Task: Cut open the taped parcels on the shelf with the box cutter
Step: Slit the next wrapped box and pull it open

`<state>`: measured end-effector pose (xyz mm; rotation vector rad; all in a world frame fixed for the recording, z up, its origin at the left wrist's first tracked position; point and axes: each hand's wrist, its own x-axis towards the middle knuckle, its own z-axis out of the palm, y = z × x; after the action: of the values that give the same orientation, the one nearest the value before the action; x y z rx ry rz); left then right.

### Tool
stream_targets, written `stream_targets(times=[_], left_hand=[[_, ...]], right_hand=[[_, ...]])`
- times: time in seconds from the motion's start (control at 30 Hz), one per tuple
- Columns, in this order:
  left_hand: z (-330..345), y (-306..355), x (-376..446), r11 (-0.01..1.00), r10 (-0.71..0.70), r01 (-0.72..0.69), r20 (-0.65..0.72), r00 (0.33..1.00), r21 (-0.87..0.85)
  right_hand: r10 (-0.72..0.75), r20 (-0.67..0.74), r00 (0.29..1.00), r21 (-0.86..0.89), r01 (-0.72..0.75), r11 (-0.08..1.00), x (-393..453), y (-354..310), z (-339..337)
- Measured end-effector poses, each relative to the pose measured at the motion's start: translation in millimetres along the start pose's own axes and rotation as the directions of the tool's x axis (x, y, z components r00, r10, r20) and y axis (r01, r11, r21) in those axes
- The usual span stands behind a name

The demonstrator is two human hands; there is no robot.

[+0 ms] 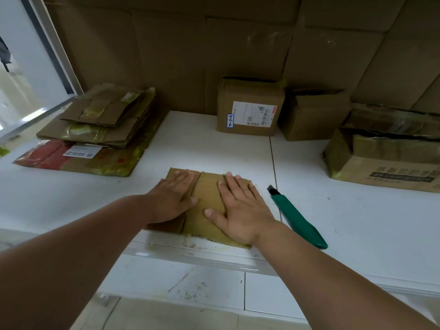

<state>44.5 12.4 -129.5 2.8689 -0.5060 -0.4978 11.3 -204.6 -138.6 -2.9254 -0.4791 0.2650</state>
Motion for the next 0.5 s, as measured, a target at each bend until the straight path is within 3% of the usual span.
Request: stream_targets(times=[0.07,0.2,0.23,0.37,0.5], left_hand=[[7,0,-5,0.995,-0.001,0.005,-0.046,0.999,0.096],[13,8,-14,0.952,0.052,0.040,-0.290,0.956,0.304],[13,9,-16,0.959,0.059,0.024,-0.279,0.959,0.283],[19,6,-24,0.985,0.019,-0.015,-0.020,1.000,0.175],[17,6,-25,0.980,0.015,-0.017,0.009,1.000,0.196]], right_hand=[[0.009,0.022,1.000,-0.044,-0.008,0.999,1,2,3],[0.031,0.026,0.999,-0.075,-0.029,0.997,4,0,2],[0.038,0.022,0.999,-0.071,-0.037,0.997,3,0,2],[0.073,0.024,0.997,-0.063,-0.071,0.995,-1,-3,4],[0.100,0.044,0.994,-0.060,-0.097,0.993,0,-6,2]])
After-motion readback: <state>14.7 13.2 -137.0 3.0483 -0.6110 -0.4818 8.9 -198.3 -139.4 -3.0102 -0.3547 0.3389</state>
